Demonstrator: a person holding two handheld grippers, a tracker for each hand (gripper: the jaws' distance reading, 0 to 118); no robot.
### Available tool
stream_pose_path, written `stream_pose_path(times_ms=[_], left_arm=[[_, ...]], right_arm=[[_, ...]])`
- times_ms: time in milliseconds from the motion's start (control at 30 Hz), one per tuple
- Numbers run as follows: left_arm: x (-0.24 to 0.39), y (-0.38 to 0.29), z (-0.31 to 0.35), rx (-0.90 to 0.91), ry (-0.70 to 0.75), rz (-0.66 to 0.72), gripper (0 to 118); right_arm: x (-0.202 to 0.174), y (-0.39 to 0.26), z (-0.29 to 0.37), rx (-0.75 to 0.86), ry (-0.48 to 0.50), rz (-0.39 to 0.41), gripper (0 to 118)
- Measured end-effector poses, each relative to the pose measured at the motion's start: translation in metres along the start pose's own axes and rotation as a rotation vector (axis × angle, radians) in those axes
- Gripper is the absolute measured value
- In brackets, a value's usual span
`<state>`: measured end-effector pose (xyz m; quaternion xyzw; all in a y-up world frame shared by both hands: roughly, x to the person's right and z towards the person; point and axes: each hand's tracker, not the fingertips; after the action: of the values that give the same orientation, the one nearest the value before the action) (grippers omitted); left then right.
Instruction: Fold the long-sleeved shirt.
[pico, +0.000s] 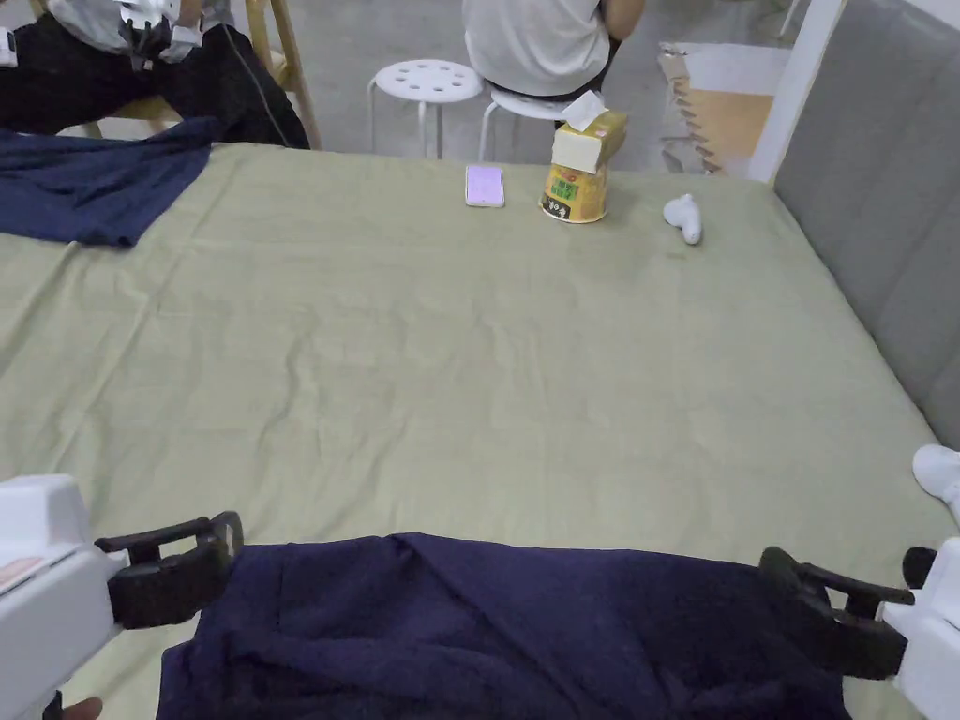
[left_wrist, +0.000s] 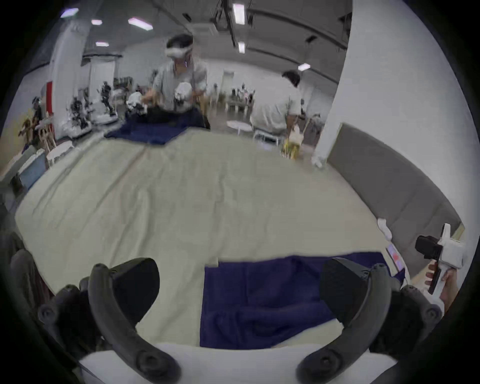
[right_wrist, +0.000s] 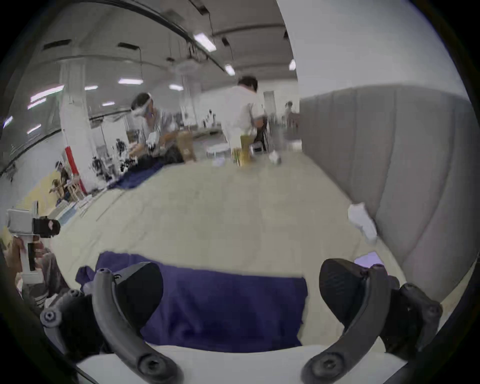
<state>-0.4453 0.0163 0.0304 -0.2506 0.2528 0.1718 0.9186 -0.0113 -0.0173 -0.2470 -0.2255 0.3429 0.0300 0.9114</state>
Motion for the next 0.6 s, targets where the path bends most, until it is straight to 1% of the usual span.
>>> stream_pose_path(times_ms=[33,67,100,133,167,200,233,267,300,333,367,467,533,567,600], left_arm=[[0.008,0.003,-0.002,0.026,0.015,-0.021,110],[0.017,0.007,-0.005,0.04,0.032,-0.055,104],[0.027,0.009,-0.009,0.057,0.031,-0.061,86],[0.035,0.01,-0.01,0.077,0.015,-0.085,53],[0.043,0.01,-0.01,0.122,0.001,-0.107,9],[0.051,0.01,-0.014,0.143,0.02,-0.118,7],[0.051,0.009,-0.019,0.155,0.047,-0.132,5],[0.053,0.01,-0.021,0.15,0.032,-0.132,4],[0.054,0.011,-0.022,0.152,0.026,-0.129,4],[0.054,0.012,-0.024,0.151,0.024,-0.122,4],[0.052,0.014,-0.027,0.14,0.021,-0.108,4],[0.036,0.013,-0.032,0.116,0.017,-0.069,5],[0.017,0.011,-0.041,0.03,-0.017,-0.025,7],[0.003,0.009,-0.047,-0.013,-0.048,0.009,23],[-0.014,0.007,-0.055,-0.089,-0.105,0.06,45]], right_arm=[[-0.01,0.004,-0.004,0.023,-0.023,0.021,118],[-0.017,0.008,-0.012,0.032,-0.043,0.03,117],[-0.026,0.012,-0.016,0.057,-0.049,0.034,110],[-0.034,0.015,-0.018,0.089,-0.039,0.026,91],[-0.043,0.018,-0.019,0.125,-0.027,0.019,49],[-0.05,0.022,-0.022,0.158,-0.032,0.022,12],[-0.058,0.024,-0.024,0.179,-0.057,0.033,0],[-0.066,0.026,-0.027,0.189,-0.088,0.058,0],[-0.071,0.027,-0.03,0.2,-0.061,0.067,0],[-0.073,0.03,-0.032,0.2,-0.041,0.056,0],[-0.075,0.032,-0.034,0.188,-0.032,0.034,0],[-0.082,0.033,-0.038,0.194,-0.032,0.049,0],[-0.082,0.033,-0.038,0.193,-0.005,0.049,0],[-0.082,0.033,-0.039,0.191,-0.003,0.05,0],[-0.084,0.031,-0.038,0.189,-0.003,0.053,0]])
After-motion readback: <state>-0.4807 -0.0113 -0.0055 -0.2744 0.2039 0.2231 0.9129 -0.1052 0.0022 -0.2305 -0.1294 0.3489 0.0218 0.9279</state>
